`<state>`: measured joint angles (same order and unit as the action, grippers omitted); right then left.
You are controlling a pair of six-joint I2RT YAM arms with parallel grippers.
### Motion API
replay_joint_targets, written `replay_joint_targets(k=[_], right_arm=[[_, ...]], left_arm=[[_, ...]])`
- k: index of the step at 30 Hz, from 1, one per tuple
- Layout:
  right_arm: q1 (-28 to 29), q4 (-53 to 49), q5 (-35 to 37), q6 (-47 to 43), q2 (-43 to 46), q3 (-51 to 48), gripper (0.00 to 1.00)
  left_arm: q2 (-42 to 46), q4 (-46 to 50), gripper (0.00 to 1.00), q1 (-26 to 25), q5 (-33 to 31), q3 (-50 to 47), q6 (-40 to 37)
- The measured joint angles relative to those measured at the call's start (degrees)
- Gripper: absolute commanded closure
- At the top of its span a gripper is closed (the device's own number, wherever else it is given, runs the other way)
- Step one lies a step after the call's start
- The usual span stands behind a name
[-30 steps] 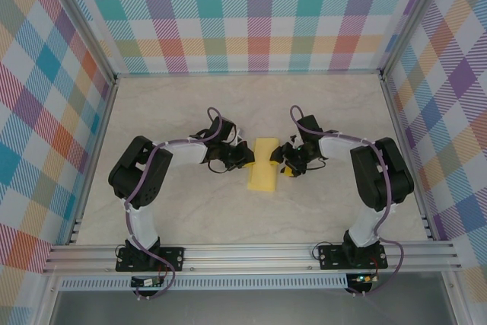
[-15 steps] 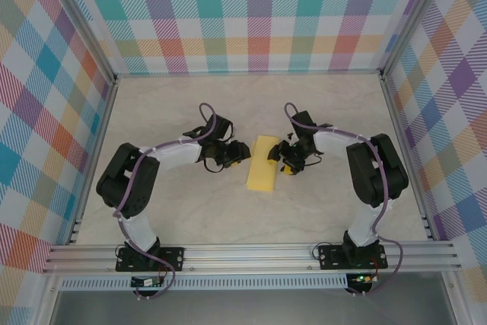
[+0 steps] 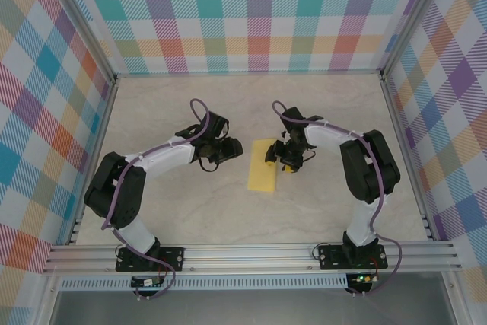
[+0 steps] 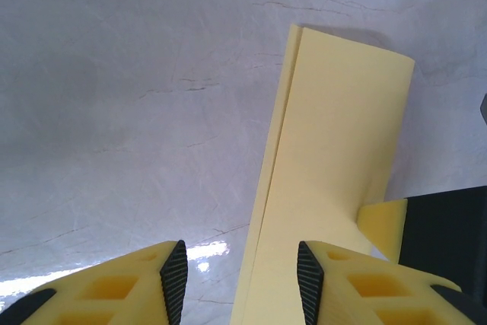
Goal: Fold a paper plane with a square sheet of paper (pick it up from the middle)
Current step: First fold in half a square sheet of paper at the center of the table.
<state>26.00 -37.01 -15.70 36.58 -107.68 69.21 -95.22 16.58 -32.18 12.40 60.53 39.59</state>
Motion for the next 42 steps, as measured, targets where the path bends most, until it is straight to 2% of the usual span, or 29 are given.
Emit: replay_joint_targets(k=[22,42], right_arm=[[1.11,-5.97,1.42,-3.45,-4.46,6.19,0.32],[1.44,-9.84,2.62,-3.78,-7.04,9.66,0.32]], left_arm=[[-0.02,0.02,0.54,0.0,0.11,0.0,-0.02],[-0.79,0.46,0.54,0.0,0.13,0.02,-0.24]])
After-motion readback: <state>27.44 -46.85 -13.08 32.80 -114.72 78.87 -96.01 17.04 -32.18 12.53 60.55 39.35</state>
